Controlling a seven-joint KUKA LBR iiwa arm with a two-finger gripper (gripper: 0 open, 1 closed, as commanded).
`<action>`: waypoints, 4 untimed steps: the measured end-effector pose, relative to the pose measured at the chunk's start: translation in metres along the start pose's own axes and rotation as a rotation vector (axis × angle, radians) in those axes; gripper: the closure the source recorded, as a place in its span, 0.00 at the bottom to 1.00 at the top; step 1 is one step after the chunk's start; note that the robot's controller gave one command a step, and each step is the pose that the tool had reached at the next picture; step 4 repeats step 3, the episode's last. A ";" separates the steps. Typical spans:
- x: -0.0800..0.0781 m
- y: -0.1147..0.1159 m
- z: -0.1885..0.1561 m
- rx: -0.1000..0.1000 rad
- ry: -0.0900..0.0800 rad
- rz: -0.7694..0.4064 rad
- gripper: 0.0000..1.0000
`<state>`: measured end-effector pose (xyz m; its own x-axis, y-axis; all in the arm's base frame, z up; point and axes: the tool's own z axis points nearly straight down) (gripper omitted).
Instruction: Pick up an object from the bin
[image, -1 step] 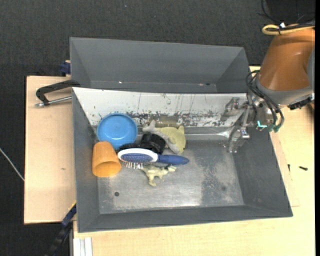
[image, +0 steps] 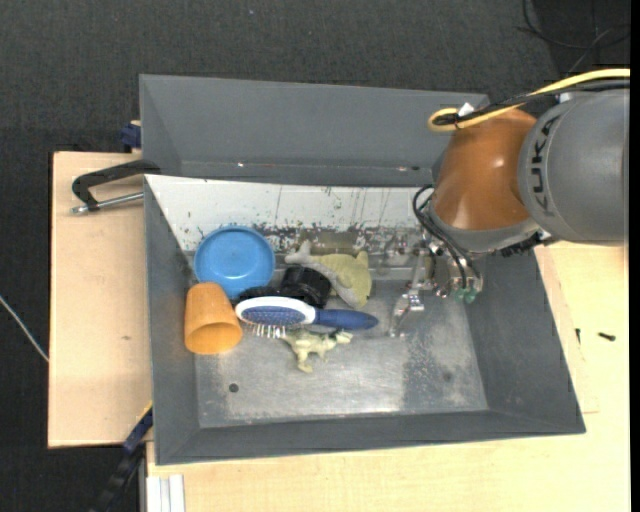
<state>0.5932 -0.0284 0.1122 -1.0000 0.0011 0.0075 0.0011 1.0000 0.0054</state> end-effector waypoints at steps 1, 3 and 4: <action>0.040 0.045 0.036 0.009 -0.018 -0.154 0.00; 0.041 -0.003 -0.138 0.011 -0.019 -0.445 1.00; 0.041 -0.003 -0.138 0.011 -0.019 -0.445 1.00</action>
Offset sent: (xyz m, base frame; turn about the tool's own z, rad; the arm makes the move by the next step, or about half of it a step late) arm -0.0440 0.0476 -0.0397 -0.1589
